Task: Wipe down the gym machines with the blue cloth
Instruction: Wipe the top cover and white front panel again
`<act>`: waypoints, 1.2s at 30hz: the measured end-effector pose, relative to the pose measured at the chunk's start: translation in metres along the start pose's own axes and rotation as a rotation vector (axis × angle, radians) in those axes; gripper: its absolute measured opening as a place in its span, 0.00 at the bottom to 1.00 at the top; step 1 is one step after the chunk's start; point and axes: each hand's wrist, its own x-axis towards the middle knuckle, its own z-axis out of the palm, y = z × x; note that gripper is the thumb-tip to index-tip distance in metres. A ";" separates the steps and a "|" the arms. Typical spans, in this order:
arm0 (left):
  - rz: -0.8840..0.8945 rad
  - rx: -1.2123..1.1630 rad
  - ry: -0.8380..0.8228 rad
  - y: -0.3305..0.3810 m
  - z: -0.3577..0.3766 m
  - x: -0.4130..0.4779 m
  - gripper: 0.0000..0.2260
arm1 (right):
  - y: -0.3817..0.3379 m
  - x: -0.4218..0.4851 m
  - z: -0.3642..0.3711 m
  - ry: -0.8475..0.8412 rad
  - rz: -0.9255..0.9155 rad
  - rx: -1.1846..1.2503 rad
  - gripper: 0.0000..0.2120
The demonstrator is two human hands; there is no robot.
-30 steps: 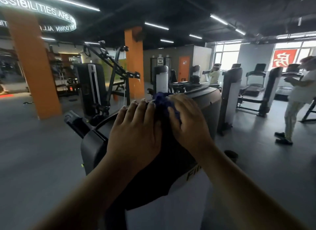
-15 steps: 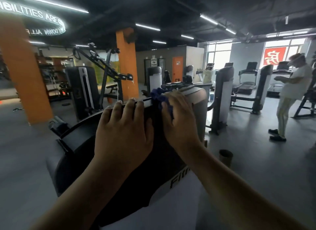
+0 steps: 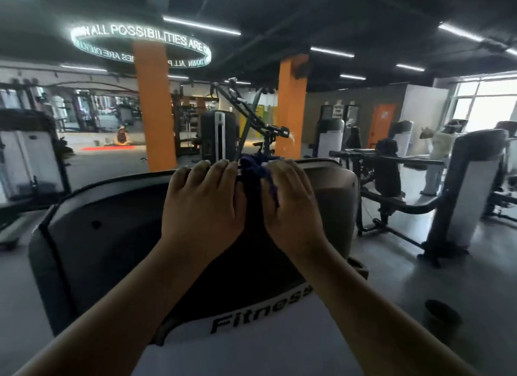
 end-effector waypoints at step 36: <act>-0.038 0.285 0.176 0.150 0.074 0.028 0.28 | 0.214 -0.041 -0.027 0.024 0.233 0.165 0.20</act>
